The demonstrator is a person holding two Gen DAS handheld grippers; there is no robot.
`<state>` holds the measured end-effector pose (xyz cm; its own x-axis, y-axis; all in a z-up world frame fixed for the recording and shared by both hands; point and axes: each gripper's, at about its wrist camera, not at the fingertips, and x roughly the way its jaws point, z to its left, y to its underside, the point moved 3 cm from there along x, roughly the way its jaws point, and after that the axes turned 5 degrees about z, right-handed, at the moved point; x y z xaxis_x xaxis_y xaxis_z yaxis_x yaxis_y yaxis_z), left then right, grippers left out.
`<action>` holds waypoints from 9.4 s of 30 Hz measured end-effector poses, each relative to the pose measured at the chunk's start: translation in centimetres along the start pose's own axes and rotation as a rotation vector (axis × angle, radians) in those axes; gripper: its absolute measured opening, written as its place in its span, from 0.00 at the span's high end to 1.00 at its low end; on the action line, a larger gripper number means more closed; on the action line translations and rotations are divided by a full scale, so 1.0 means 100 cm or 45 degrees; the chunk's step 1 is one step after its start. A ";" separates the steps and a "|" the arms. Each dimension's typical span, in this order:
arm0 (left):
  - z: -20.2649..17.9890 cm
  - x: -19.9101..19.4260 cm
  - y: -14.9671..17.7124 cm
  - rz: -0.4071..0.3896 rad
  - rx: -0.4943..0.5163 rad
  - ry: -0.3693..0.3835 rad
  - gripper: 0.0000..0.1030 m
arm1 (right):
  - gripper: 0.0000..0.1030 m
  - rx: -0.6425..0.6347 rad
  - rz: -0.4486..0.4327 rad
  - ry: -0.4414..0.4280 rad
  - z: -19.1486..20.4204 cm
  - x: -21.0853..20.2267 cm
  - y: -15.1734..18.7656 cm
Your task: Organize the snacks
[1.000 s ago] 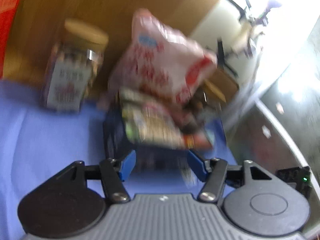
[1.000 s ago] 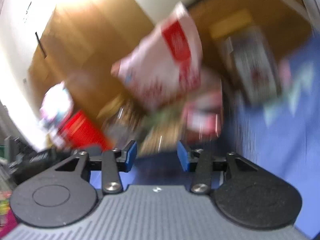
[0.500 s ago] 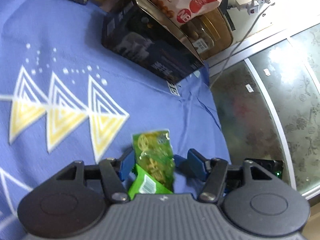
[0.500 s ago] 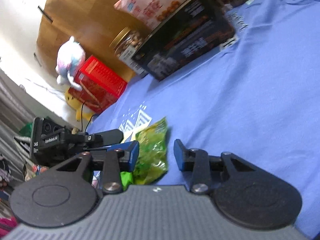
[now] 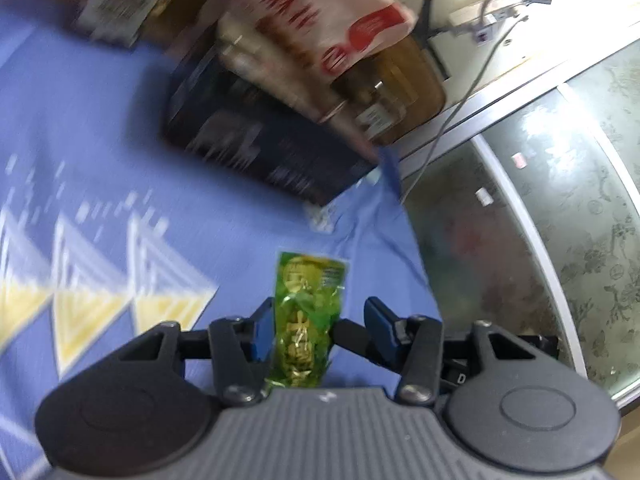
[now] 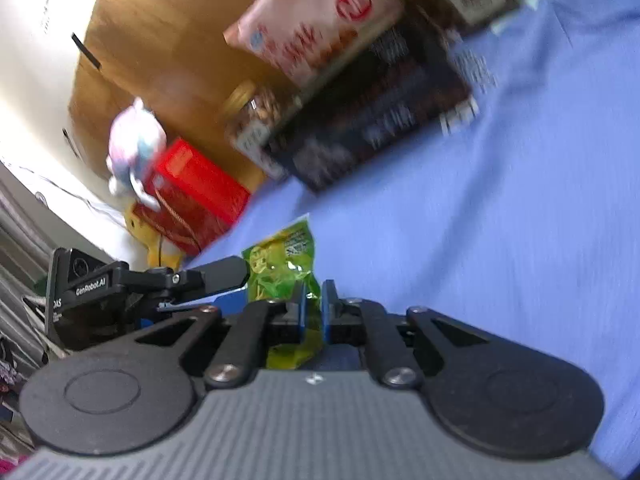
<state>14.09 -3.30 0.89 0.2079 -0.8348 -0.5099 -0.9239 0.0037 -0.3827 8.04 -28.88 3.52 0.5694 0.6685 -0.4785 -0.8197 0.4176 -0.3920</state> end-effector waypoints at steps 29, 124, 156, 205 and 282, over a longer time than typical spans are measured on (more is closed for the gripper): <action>-0.046 0.083 -0.160 -0.141 0.158 -0.064 0.52 | 0.83 -0.406 -0.468 0.412 -0.017 0.025 -0.152; -0.070 -0.012 0.026 -0.268 0.412 -0.846 0.45 | 0.78 -0.247 -0.337 0.339 0.023 -0.036 0.008; -0.068 -0.029 0.066 -0.240 0.468 -1.149 0.00 | 0.65 -0.322 -0.330 0.325 0.074 -0.037 0.050; -0.072 -0.037 0.065 -0.249 0.404 -1.112 0.00 | 0.58 -0.267 -0.383 0.343 0.072 -0.046 0.050; -0.074 -0.045 0.067 -0.320 0.477 -1.306 0.00 | 0.53 -0.276 -0.382 0.347 0.075 -0.048 0.052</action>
<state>4.58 -3.55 6.32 0.7013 0.0128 -0.7127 -0.6989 0.2088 -0.6840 0.53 -25.33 9.67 0.7990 0.3392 -0.4965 -0.6006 0.4100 -0.6864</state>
